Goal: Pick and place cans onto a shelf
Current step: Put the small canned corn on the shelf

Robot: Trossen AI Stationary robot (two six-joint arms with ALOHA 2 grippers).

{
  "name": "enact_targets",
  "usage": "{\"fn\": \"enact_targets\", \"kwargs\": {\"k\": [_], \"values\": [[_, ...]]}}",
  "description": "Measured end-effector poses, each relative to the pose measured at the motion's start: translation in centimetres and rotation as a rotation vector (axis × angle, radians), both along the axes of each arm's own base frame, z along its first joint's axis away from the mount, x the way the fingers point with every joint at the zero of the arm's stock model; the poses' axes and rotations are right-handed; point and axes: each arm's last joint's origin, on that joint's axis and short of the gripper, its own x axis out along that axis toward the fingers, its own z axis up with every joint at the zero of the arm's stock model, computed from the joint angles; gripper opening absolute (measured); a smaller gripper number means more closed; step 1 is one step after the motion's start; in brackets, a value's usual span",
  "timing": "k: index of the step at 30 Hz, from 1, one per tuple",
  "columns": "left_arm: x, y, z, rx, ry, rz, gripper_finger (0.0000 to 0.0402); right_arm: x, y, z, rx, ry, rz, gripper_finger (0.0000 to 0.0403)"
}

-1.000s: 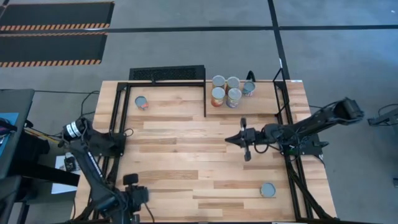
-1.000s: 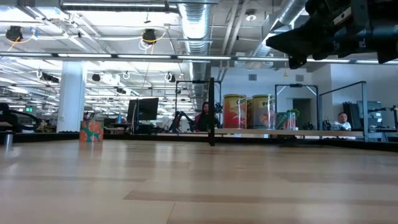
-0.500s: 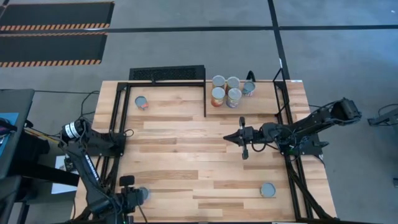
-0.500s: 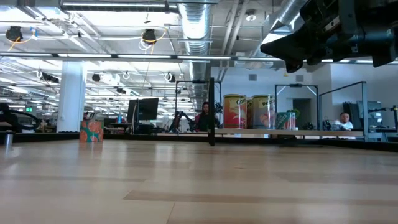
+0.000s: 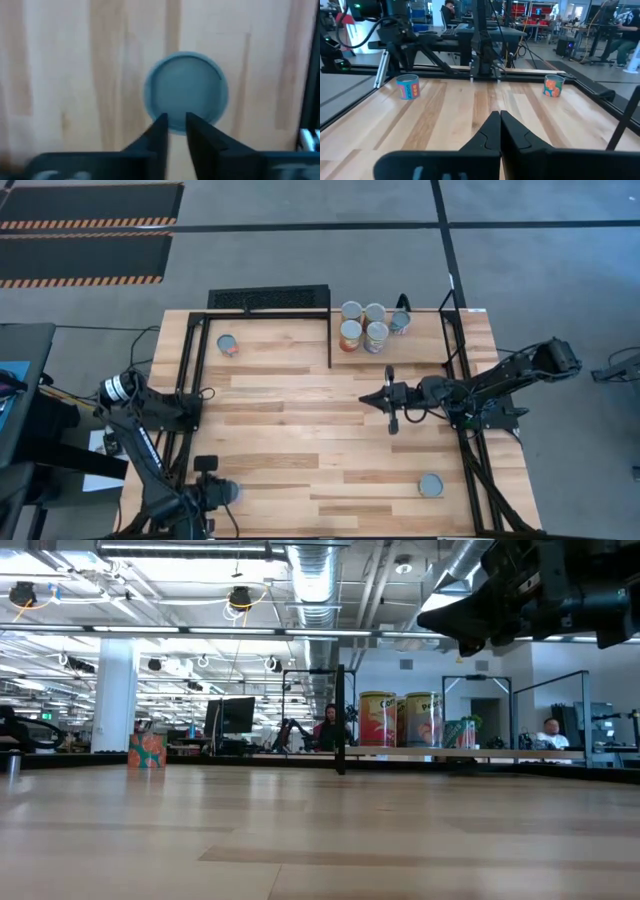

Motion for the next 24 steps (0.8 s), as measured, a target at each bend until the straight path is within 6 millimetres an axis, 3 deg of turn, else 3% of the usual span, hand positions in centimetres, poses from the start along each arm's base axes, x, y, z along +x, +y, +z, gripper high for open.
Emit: {"fn": "enact_targets", "kwargs": {"k": [3, 10, 14, 18, 24], "values": [[-0.3, 0.5, -0.6, -0.013, 0.002, -0.054, 0.0008, 0.0, 0.0, 0.0, -0.012, 0.000, 0.002, 0.0013], [0.4, 3.7, 0.4, -0.199, -0.118, -0.051, 0.0001, 0.0, 0.0, 0.0, -0.017, 0.001, 0.003, 0.0013], [0.6, 4.4, -0.2, -0.276, -0.130, -0.046, 0.0003, 0.0, 0.0, 0.0, -0.017, 0.005, 0.003, 0.0013], [0.9, 4.5, -0.9, -0.220, -0.108, -0.095, 0.0027, 0.0, 0.0, -0.2, -0.019, 0.024, 0.003, 0.0013], [0.7, 5.3, -1.0, -0.151, -0.075, -0.053, 0.0097, 0.0, 0.0, -0.3, -0.019, 0.030, 0.004, 0.0013]]}}
